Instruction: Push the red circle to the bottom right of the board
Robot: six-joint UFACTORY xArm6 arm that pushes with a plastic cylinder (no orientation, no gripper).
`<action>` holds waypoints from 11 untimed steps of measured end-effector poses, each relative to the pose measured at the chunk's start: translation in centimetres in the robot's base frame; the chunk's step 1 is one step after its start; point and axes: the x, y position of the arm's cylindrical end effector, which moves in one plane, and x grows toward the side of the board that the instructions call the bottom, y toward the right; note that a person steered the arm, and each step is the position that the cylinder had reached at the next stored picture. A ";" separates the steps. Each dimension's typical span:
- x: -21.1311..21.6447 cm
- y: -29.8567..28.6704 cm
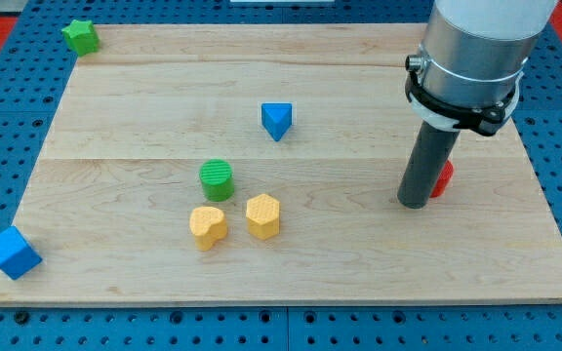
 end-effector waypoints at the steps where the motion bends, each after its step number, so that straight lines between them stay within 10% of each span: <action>1: -1.9 -1.1; 4: -7.2 -1.9; 11: 2.2 7.9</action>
